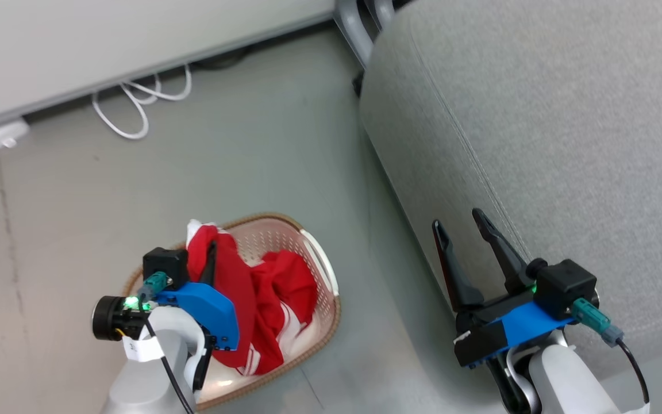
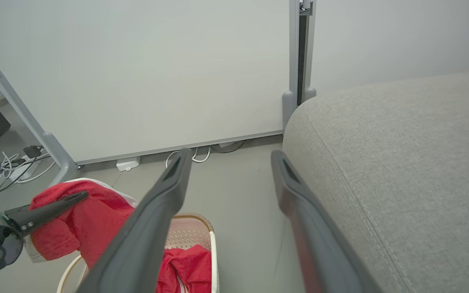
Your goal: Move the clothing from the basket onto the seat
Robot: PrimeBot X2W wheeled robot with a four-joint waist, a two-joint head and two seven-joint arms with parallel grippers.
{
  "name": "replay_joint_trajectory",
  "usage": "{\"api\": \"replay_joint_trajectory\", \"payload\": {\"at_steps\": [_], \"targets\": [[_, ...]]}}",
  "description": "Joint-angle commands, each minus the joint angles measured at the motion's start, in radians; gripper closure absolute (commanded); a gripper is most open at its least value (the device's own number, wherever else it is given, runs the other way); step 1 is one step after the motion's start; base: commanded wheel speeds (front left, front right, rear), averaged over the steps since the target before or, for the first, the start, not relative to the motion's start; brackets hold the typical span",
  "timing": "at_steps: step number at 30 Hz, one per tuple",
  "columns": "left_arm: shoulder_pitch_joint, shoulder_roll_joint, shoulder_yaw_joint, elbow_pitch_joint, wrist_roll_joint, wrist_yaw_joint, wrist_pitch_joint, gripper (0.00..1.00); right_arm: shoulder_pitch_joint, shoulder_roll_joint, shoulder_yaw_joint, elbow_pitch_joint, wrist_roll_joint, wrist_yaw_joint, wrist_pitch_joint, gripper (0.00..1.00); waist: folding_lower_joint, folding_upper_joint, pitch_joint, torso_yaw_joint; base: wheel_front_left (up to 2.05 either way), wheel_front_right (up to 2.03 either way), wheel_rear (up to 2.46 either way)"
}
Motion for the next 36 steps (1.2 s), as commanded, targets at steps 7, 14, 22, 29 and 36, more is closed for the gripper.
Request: {"api": "replay_joint_trajectory", "payload": {"at_steps": [7, 14, 22, 29, 36], "targets": [[0.061, -0.022, -0.05, -0.122, 0.007, -0.017, -0.005, 1.0, 0.066, -0.003, -0.004, 0.029, -0.016, 0.0, -0.004, 0.0, 0.0002, 0.0, -0.179, 0.104, 0.0, 0.0, 0.0], [0.069, -0.026, -0.139, -0.234, -0.015, -0.021, -0.005, 1.0, 0.109, -0.002, -0.01, 0.034, -0.023, 0.0, 0.01, 0.0, 0.0002, 0.0, -0.238, 0.142, 0.0, 0.0, 0.0], [0.047, -0.027, -0.269, -0.352, -0.094, 0.009, -0.005, 1.0, 0.147, -0.003, -0.014, 0.014, -0.027, 0.0, 0.032, 0.0, 0.0002, 0.0, -0.282, 0.166, 0.0, 0.0, 0.0], [0.006, -0.026, -0.363, -0.425, -0.158, 0.045, 0.022, 1.0, 0.172, -0.002, -0.021, 0.005, -0.034, 0.0, 0.042, 0.0, 0.0002, 0.0, -0.307, 0.186, 0.0, 0.0, 0.0], [-0.039, -0.026, -0.426, -0.492, -0.217, 0.077, 0.053, 1.0, 0.186, -0.002, -0.012, 0.002, -0.036, 0.0, 0.05, 0.0, 0.0002, 0.0, -0.322, 0.196, 0.0, 0.0, 0.0]]}}
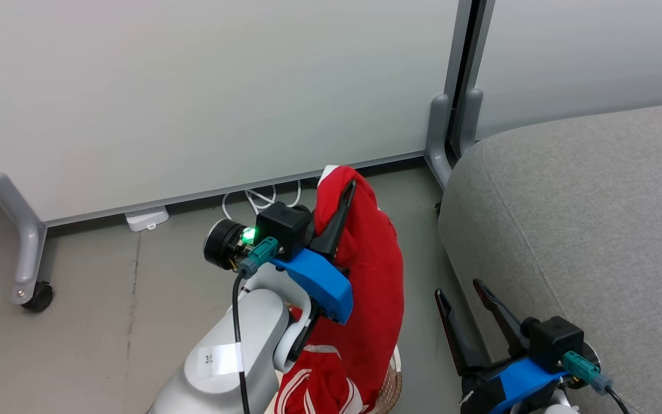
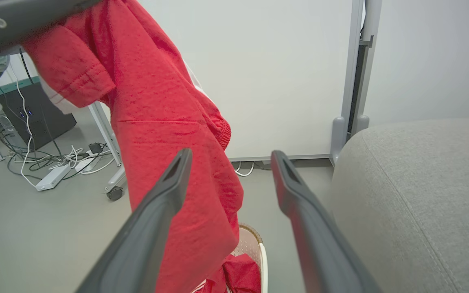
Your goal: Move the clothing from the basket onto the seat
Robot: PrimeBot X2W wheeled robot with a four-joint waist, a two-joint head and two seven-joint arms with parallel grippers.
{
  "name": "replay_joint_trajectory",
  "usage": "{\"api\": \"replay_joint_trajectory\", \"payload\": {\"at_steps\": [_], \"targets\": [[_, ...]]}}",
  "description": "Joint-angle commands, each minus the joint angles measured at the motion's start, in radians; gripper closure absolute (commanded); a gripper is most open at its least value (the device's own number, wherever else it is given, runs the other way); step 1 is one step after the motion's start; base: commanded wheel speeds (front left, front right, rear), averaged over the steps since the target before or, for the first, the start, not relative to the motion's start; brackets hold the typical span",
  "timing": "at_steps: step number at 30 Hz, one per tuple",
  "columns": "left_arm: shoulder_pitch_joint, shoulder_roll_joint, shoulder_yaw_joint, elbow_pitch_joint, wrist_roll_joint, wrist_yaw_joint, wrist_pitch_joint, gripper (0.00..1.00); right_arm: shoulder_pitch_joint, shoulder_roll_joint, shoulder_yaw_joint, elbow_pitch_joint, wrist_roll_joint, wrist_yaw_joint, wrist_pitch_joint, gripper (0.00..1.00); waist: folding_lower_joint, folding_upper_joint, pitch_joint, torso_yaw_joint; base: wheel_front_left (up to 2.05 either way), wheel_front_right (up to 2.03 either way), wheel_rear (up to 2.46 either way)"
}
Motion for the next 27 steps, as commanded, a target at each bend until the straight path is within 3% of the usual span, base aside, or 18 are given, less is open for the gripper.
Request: {"api": "replay_joint_trajectory", "payload": {"at_steps": [1, 14, 27], "targets": [[-0.021, 0.001, -0.011, -0.011, -0.011, 0.008, 0.004, 1.0, 0.017, -0.002, 0.001, -0.005, -0.007, 0.0, 0.002, 0.0, 0.0001, 0.0, -0.002, 0.002, 0.0, 0.0, 0.0], [-0.034, 0.001, -0.068, -0.014, -0.064, 0.037, 0.001, 1.0, 0.017, -0.002, 0.015, -0.016, -0.009, 0.0, 0.015, 0.0, 0.0001, 0.0, 0.004, 0.005, 0.0, 0.0, 0.0], [-0.036, 0.001, -0.111, -0.007, -0.097, 0.037, -0.004, 1.0, -0.134, -0.002, 0.107, 0.043, -0.029, 0.0, 0.063, 0.0, 0.0001, 0.0, 0.023, 0.013, 0.0, 0.0, 0.0]]}}
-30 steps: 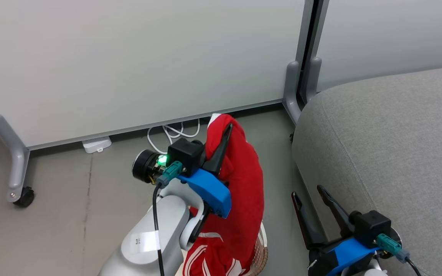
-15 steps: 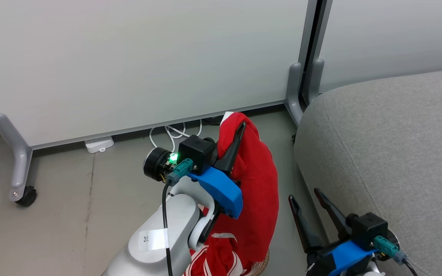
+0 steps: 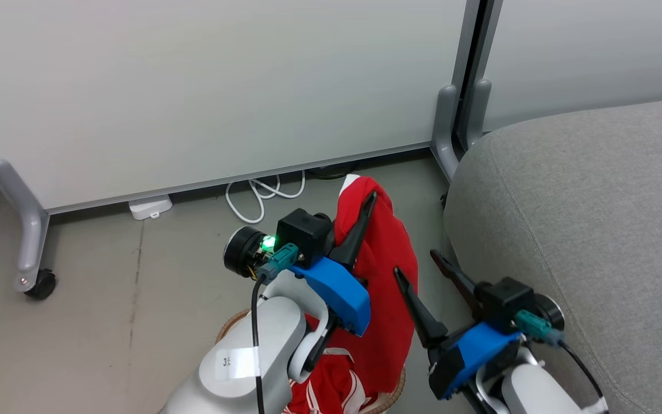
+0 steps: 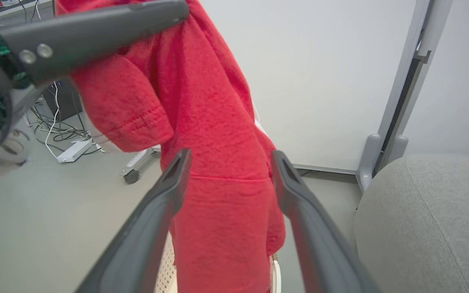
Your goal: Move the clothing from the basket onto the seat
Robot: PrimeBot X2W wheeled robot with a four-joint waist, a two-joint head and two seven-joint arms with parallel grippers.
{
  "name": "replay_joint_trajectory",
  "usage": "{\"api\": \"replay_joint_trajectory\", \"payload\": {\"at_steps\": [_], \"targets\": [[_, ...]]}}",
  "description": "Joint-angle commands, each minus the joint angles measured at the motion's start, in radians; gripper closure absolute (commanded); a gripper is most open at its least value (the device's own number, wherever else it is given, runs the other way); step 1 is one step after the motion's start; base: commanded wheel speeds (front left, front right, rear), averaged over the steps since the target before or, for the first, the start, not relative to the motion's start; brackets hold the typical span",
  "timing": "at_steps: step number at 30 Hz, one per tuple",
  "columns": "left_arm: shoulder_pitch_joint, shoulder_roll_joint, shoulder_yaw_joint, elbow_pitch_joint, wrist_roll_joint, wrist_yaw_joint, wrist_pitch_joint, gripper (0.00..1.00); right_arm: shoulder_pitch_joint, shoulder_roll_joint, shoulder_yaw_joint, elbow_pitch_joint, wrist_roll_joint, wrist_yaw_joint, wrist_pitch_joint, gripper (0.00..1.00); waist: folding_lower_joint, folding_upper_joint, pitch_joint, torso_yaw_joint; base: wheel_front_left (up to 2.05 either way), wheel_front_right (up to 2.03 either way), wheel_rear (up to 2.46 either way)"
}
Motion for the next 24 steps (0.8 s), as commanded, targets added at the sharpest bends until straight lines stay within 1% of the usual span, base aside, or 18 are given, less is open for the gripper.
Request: {"api": "replay_joint_trajectory", "payload": {"at_steps": [1, 10, 14, 18, 24], "targets": [[-0.016, 0.001, -0.004, 0.003, -0.002, 0.002, -0.006, 1.0, -0.018, -0.002, 0.004, 0.009, -0.006, 0.0, 0.002, 0.0, 0.0, -0.0001, 0.002, 0.002, 0.0, 0.0, 0.0], [-0.033, 0.001, -0.037, 0.001, -0.026, 0.005, -0.009, 1.0, -0.165, -0.002, 0.062, 0.159, 0.014, 0.0, 0.039, 0.0, 0.0, -0.0001, 0.017, 0.02, 0.0, 0.0, 0.0], [-0.035, 0.001, -0.052, 0.005, -0.036, 0.004, -0.01, 1.0, -0.214, -0.012, 0.11, 0.214, 0.031, 0.0, 0.054, 0.0, 0.0, -0.0001, 0.017, 0.03, 0.0, 0.0, 0.0], [-0.038, 0.001, -0.067, 0.012, -0.044, 0.0, -0.005, 1.0, -0.262, -0.035, 0.17, 0.251, 0.071, 0.0, 0.056, 0.0, 0.0, -0.0001, 0.017, 0.037, 0.0, 0.0, 0.0], [-0.04, 0.001, -0.082, 0.022, -0.055, -0.005, -0.002, 1.0, -0.299, -0.048, 0.206, 0.287, 0.116, 0.0, 0.033, 0.0, 0.0, -0.0001, 0.016, 0.039, 0.0, 0.0, 0.0]]}}
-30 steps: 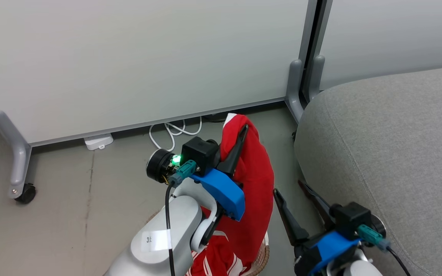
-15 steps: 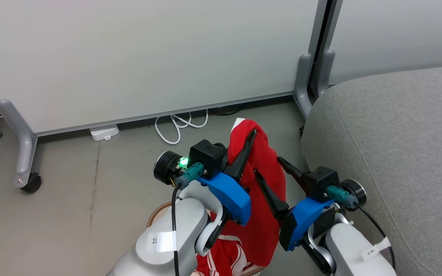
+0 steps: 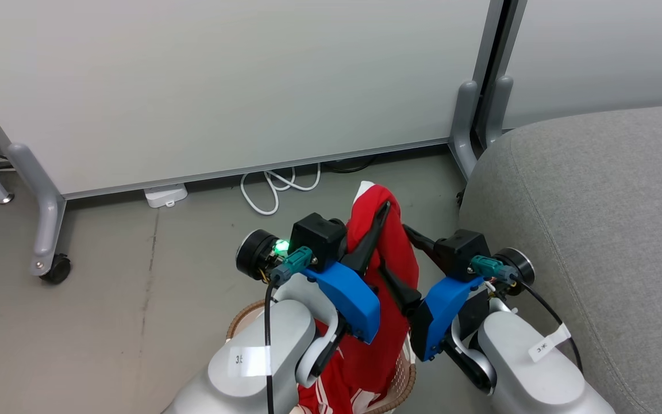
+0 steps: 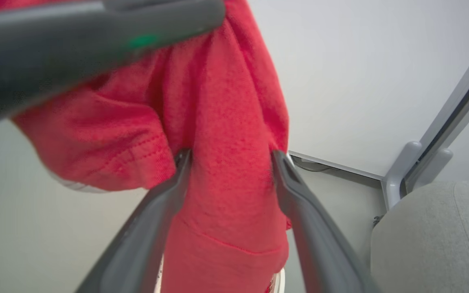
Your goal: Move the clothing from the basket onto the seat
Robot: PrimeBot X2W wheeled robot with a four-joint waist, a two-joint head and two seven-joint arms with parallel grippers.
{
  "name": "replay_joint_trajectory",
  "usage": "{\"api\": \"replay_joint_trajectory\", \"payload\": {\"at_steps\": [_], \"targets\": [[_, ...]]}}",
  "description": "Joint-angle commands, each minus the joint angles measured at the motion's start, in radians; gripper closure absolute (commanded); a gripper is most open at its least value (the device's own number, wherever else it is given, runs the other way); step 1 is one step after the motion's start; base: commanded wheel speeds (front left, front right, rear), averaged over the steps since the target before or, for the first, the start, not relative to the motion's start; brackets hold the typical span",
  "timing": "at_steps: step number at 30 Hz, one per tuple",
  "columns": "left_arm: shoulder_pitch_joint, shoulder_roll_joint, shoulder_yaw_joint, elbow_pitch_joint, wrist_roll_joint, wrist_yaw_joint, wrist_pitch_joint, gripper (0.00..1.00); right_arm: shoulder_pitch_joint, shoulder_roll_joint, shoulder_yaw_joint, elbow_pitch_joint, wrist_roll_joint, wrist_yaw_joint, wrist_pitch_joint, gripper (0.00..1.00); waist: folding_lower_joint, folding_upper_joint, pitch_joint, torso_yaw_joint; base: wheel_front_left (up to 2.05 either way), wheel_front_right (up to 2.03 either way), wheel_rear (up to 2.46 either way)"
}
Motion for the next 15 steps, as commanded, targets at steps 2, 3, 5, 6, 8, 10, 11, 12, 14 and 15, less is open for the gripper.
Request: {"api": "replay_joint_trajectory", "payload": {"at_steps": [2, 3, 5, 6, 8, 10, 11, 12, 14, 15], "targets": [[-0.016, 0.001, -0.005, 0.001, -0.008, -0.004, 0.0, 1.0, -0.022, -0.006, 0.025, 0.013, 0.022, 0.0, -0.001, 0.0, -0.0001, -0.0001, 0.0, 0.0, 0.0, 0.0, 0.0], [-0.018, 0.001, -0.007, 0.0, -0.008, -0.004, -0.001, 1.0, -0.027, -0.008, 0.039, 0.02, 0.033, 0.0, 0.0, 0.0, -0.0001, -0.0001, 0.001, 0.0, 0.0, 0.0, 0.0], [-0.022, 0.0, -0.011, -0.001, -0.016, -0.006, -0.001, 1.0, -0.034, -0.012, 0.062, 0.04, 0.054, 0.0, 0.001, 0.0, -0.0001, -0.0001, 0.0, 0.0, 0.0, 0.0, 0.0], [-0.024, 0.0, -0.013, -0.002, -0.017, -0.007, -0.002, 1.0, -0.039, -0.012, 0.072, 0.05, 0.066, 0.0, 0.001, 0.0, -0.0001, -0.0001, 0.0, 0.0, 0.0, 0.0, 0.0], [-0.025, 0.001, -0.017, -0.003, -0.023, -0.009, -0.003, 1.0, -0.051, -0.012, 0.089, 0.072, 0.088, 0.0, -0.006, 0.0, -0.0001, -0.0001, 0.0, 0.002, 0.0, 0.0, 0.0], [-0.027, 0.001, -0.022, -0.005, -0.026, -0.011, -0.004, 1.0, -0.06, -0.01, 0.107, 0.097, 0.107, 0.0, -0.009, 0.0, -0.0001, -0.0001, -0.002, 0.004, 0.0, 0.0, 0.0], [-0.028, 0.001, -0.024, -0.004, -0.028, -0.011, -0.004, 1.0, -0.066, -0.009, 0.114, 0.108, 0.116, 0.0, -0.015, 0.0, -0.0001, -0.0001, -0.003, 0.005, 0.0, 0.0, 0.0], [-0.028, 0.001, -0.026, -0.004, -0.032, -0.012, -0.005, 1.0, -0.071, -0.008, 0.122, 0.119, 0.127, 0.0, -0.018, 0.0, -0.0001, -0.0001, -0.004, 0.005, 0.0, 0.0, 0.0], [-0.029, 0.001, -0.03, -0.001, -0.036, -0.014, -0.005, 1.0, -0.079, -0.004, 0.136, 0.139, 0.152, 0.0, -0.025, 0.0, -0.0001, -0.0001, -0.005, 0.007, 0.0, 0.0, 0.0], [-0.03, 0.0, -0.032, 0.0, -0.038, -0.014, -0.006, 1.0, -0.084, -0.003, 0.142, 0.149, 0.163, 0.0, -0.027, 0.0, -0.0001, -0.0001, -0.006, 0.008, 0.0, 0.0, 0.0]]}}
